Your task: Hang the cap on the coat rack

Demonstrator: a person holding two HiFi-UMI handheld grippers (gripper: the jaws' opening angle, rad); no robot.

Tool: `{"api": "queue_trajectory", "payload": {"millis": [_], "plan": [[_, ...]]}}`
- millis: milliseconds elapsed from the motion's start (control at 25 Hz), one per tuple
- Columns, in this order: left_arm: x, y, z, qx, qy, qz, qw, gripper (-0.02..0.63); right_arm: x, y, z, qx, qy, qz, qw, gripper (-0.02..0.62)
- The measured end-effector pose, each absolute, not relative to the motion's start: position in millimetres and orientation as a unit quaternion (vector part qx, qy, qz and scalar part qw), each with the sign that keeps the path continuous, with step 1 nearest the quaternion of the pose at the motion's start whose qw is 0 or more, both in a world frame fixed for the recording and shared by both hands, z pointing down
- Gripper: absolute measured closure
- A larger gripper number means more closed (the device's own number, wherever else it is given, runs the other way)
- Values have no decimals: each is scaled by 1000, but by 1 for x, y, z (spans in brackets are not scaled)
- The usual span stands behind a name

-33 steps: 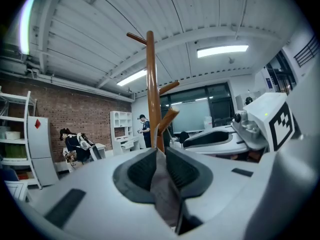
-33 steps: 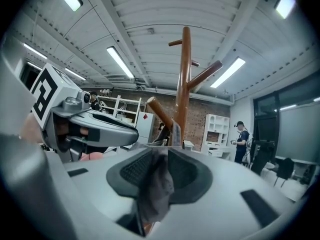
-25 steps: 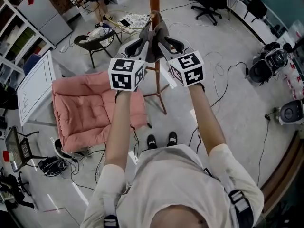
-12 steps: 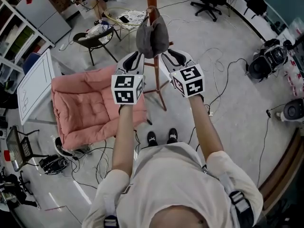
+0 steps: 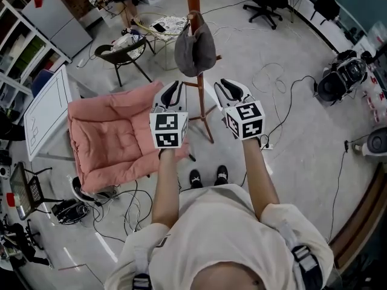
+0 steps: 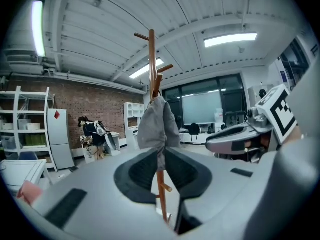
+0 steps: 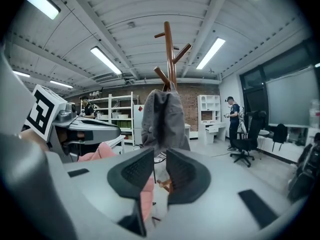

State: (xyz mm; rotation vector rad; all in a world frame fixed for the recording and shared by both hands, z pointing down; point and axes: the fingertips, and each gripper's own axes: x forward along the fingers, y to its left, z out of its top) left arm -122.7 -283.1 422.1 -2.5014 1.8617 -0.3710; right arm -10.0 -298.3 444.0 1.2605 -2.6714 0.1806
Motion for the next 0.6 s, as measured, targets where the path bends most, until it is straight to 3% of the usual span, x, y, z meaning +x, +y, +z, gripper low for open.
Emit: {"api": "queue_trajectory", "payload": {"millis": [160,600], "plan": [[-126,-273,426,-788,601,-134,8,584,-6,-290,447,431,-896,72,77,537],[-123,-250,447,-793,596,-122,-6,600,-9,-266,464,412,-903,101,63,591]]}}
